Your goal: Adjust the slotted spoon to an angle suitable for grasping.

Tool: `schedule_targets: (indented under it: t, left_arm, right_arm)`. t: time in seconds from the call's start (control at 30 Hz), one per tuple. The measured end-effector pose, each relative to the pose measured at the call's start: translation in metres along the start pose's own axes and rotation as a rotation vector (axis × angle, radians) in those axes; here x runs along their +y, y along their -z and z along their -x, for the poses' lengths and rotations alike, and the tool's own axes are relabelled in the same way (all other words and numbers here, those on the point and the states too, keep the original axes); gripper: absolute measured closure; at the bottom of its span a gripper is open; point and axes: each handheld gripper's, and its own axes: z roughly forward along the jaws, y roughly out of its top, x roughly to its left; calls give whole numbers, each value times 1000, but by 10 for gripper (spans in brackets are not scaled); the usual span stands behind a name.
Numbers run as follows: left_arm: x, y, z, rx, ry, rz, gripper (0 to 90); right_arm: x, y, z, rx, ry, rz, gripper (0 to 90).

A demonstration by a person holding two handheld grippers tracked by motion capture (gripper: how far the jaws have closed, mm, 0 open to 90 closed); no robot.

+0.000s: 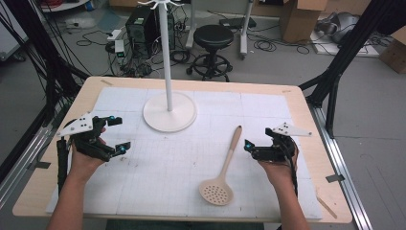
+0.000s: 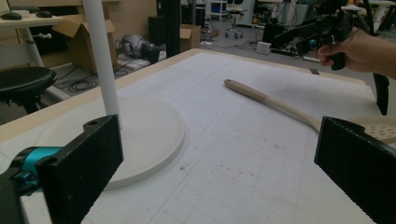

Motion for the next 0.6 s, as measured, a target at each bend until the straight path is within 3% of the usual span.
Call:
schedule_targets:
  t: [0.13, 0.37, 0.6]
  left_arm:
    - [-1, -3, 1, -5, -6, -8, 17]
    - [0, -5, 3, -13, -11, -15, 17]
    - [0, -3, 2, -6, -8, -10, 17]
  right_arm:
    - [-3, 0, -2, -4, 14, -20, 6]
    - [0, 6, -6, -11, 28, -4, 6]
    - [2, -3, -14, -3, 36, -27, 6]
